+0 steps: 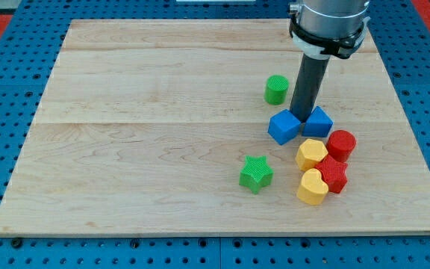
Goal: Push the green circle into the blue cube
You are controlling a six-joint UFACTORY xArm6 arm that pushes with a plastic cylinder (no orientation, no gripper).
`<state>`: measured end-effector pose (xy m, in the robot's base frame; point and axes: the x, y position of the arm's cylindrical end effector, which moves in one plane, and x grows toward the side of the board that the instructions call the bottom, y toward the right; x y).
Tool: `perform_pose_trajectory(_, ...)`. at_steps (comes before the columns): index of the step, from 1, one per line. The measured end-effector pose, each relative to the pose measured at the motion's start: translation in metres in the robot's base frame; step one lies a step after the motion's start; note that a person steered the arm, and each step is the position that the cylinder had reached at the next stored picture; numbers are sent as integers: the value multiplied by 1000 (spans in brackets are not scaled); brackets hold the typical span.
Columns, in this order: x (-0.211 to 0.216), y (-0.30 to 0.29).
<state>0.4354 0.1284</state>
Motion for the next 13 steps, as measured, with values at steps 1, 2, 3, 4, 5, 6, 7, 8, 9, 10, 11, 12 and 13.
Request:
perform_pose_trajectory(1,0,17)
perform_pose_trajectory(2,-2,25)
perform_pose_trajectory(3,-21,31)
perform_pose_trajectory(4,-29,36)
perform_pose_trajectory(5,-26,43)
perform_pose_trajectory(6,-49,30)
perform_pose_trajectory(7,-87,23)
perform_pose_trajectory(8,-103,17)
perform_pose_trajectory(9,-106,-7)
perform_pose_trajectory(10,-106,-16)
perform_pose_trajectory(11,-105,-16)
perform_pose_trajectory(12,-69,-34)
perform_pose_trajectory(13,-51,-40)
